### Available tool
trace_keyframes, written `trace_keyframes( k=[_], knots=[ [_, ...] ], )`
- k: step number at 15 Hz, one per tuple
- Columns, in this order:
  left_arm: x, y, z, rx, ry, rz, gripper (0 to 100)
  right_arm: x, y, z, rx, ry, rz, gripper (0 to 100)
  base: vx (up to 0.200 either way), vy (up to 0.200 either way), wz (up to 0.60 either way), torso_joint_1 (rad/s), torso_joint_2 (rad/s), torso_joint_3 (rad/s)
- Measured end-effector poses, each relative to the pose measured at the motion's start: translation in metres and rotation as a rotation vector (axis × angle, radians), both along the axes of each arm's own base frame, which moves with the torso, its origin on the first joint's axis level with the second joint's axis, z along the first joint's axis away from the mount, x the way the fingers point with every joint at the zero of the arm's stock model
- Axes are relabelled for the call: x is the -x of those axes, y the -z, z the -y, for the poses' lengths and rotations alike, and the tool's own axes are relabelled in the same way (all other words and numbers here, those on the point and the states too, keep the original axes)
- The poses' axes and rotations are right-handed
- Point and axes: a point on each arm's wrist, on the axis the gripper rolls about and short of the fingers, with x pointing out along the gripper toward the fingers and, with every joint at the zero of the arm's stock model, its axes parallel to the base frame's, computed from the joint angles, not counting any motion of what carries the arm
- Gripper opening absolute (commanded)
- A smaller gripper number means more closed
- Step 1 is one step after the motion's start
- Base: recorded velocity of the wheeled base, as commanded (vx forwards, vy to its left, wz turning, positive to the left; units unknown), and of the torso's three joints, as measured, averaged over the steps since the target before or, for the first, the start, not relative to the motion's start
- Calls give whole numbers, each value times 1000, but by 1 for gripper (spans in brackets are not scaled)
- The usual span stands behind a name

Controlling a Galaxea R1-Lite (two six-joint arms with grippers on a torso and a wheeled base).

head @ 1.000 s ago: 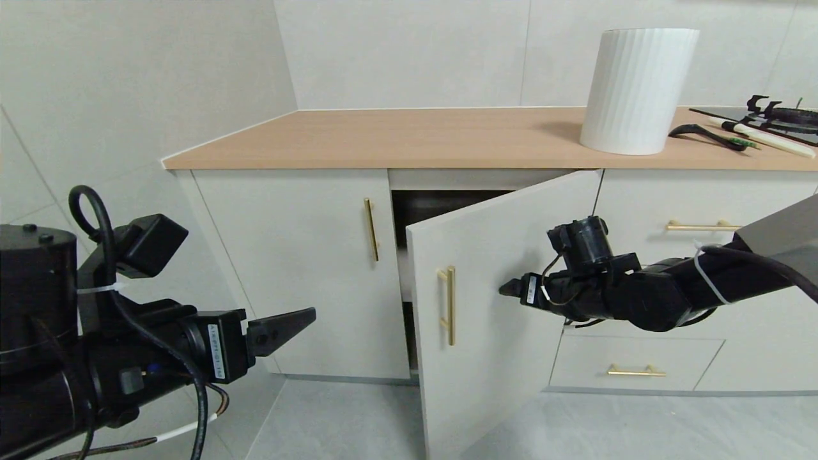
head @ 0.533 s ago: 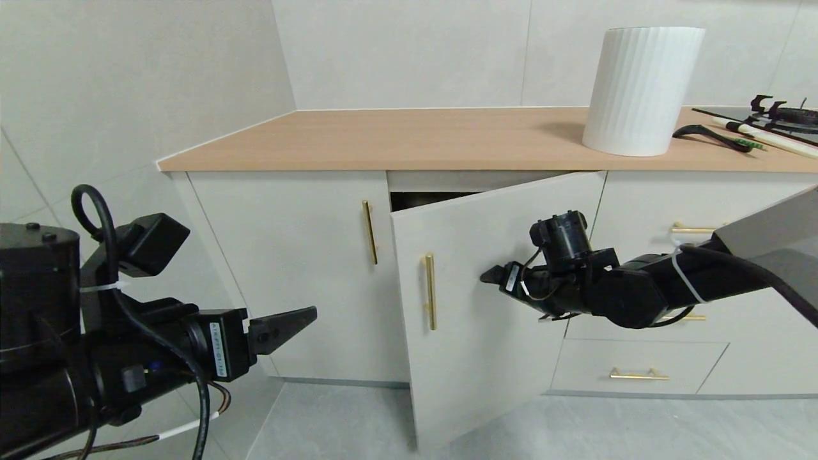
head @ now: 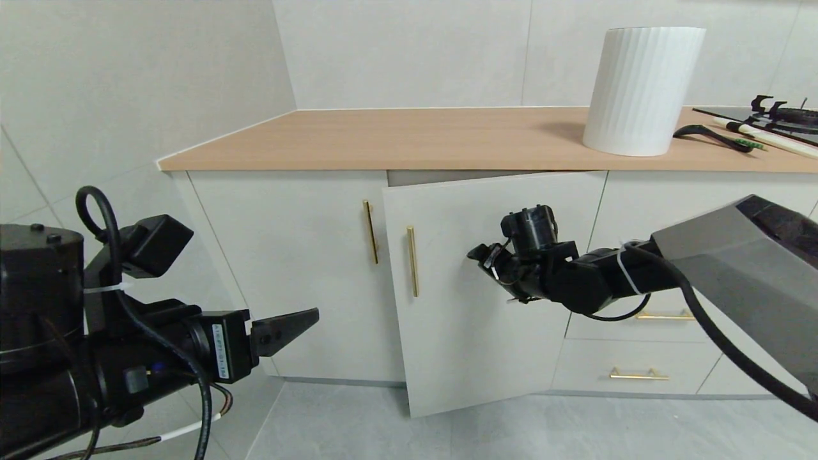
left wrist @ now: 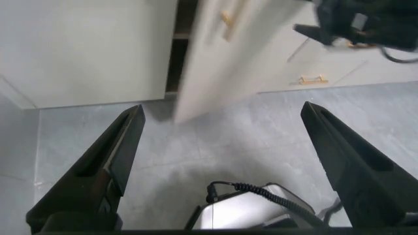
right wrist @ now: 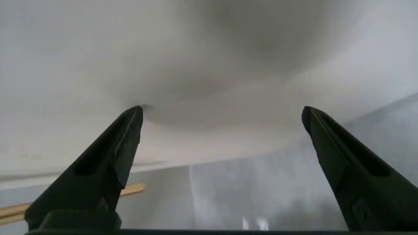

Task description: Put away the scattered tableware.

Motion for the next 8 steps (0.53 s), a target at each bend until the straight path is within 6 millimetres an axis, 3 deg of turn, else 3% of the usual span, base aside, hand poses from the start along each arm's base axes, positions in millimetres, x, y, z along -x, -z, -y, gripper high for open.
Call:
trace_keyframes(
  k=[8],
  knots=[
    [-1,1,0,-3,-1,-6,100,-30,17,-3,4,138,38,100,0,0,0,0,0,0]
  ],
)
